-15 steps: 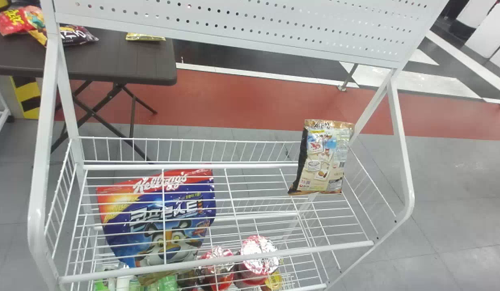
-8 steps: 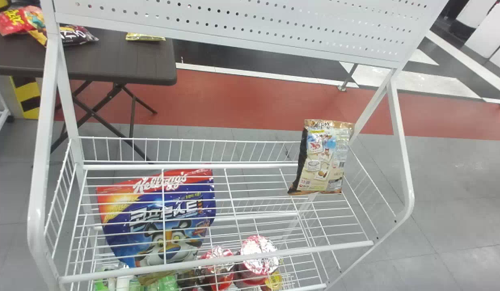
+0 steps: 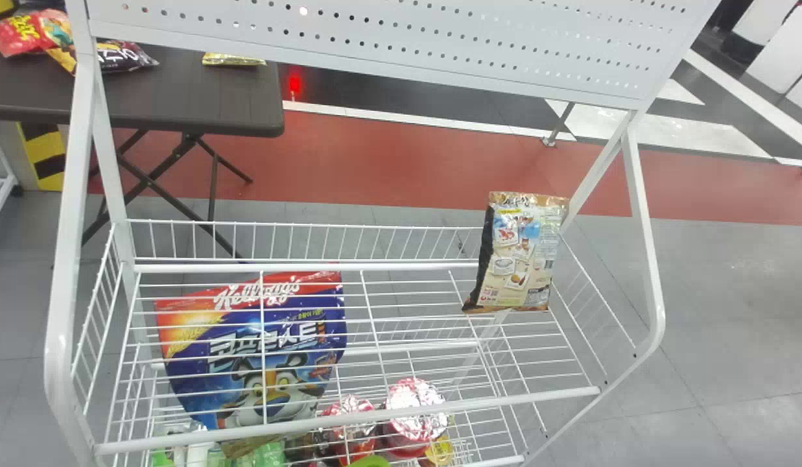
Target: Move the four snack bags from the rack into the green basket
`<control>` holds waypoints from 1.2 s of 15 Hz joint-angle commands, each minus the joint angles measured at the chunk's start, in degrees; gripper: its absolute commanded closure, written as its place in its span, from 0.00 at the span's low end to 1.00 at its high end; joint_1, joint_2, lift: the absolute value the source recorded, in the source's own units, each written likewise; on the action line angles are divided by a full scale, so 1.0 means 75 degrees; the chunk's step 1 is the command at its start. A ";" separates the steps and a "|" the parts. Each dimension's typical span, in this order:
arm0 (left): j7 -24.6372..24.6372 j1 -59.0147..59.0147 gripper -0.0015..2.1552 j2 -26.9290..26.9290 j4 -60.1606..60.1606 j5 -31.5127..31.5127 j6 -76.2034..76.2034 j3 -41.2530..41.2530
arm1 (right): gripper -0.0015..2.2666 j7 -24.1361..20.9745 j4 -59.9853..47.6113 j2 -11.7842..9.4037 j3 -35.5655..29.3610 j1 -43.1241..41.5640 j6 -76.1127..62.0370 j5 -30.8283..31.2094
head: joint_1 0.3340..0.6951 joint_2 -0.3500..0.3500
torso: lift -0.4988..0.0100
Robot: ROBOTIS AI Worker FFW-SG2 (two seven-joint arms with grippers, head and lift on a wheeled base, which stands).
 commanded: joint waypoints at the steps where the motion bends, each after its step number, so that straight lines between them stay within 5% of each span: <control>1: 0.0001 0.0001 0.69 -0.0001 -0.0002 0.0000 0.0006 -0.0002 | 0.99 0.0063 0.0005 -0.0204 0.0574 -0.0020 0.0226 0.0059 | 1.00 0.00 | 0.98; 4: -0.0022 0.0001 0.69 0.0035 -0.0014 0.0000 0.0006 0.0022 | 0.97 0.0051 -0.0170 -0.0286 0.0609 0.0003 0.0742 0.0059 | 1.00 0.00 | 0.98; 5: -0.0022 0.0013 0.69 0.0035 -0.0002 0.0011 -0.0018 0.0022 | 0.75 0.0051 -0.0311 -0.0275 0.0398 0.0074 0.0789 0.0048 | 1.00 0.00 | 0.98; 7: -0.0022 0.0001 0.69 0.0035 -0.0002 0.0011 -0.0018 0.0022 | 0.00 0.0074 -0.0733 -0.0275 -0.0059 0.0296 0.1023 0.0048 | 1.00 0.00 | 0.98; 14: -0.0010 -0.0022 0.69 0.0011 -0.0002 0.0011 0.0006 0.0010 | 0.02 0.0707 -0.2245 0.0136 -0.1981 0.0472 0.2711 -0.0093 | 1.00 0.00 | 0.98; 18: -0.0010 -0.0011 0.69 0.0011 -0.0014 -0.0012 0.0006 -0.0061 | 0.02 -0.0418 -0.1635 0.0440 -0.2566 -0.0278 -0.1133 0.0048 | 1.00 0.00 | 0.98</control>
